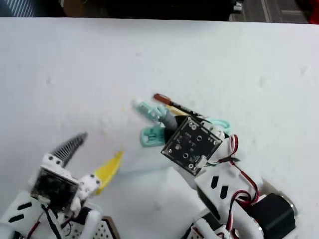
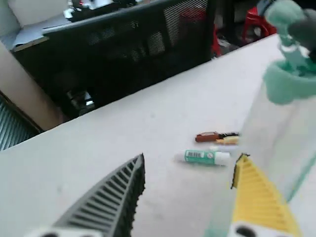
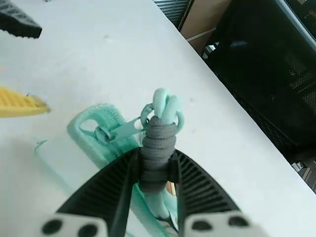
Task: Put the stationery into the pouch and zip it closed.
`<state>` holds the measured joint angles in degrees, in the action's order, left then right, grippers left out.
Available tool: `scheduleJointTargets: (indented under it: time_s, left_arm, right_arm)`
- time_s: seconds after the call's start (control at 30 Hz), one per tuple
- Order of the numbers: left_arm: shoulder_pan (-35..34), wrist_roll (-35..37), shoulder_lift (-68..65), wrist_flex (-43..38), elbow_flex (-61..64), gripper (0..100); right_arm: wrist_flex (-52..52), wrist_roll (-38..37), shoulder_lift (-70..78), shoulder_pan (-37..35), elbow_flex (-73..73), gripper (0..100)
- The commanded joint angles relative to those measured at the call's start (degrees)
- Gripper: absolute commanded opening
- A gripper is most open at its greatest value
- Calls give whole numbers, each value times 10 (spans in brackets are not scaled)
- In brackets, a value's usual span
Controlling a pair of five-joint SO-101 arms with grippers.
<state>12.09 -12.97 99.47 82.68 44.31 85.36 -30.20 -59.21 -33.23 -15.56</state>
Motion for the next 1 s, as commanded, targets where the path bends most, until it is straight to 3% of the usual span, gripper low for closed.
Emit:
scheduleJointTargets:
  time_s: [0.0, 0.13, 0.33, 0.47, 0.57, 0.73, 0.97]
  left_arm:
    - [145, -67, 1, 123, -113, 301]
    - [198, -65, -1, 120, -129, 307]
    - [197, -65, -1, -4, 44, 343]
    - [165, -64, -1, -105, 109, 343]
    - [127, -64, 0, -127, 121, 344]
    - [127, -64, 0, -171, 165, 346]
    - [224, 36, 4, -189, 200, 343]
  right_arm:
    - [2, -6, 17, 7, -7, 17]
    - [15, -6, 17, 5, -5, 17]
    - [39, -7, 17, -36, -4, 17]
    - [47, -7, 17, -55, -4, 17]
    - [47, -8, 17, -64, -6, 17]
    - [42, -47, 20, -103, -8, 17]
    - [-8, -45, 23, -109, -9, 17]
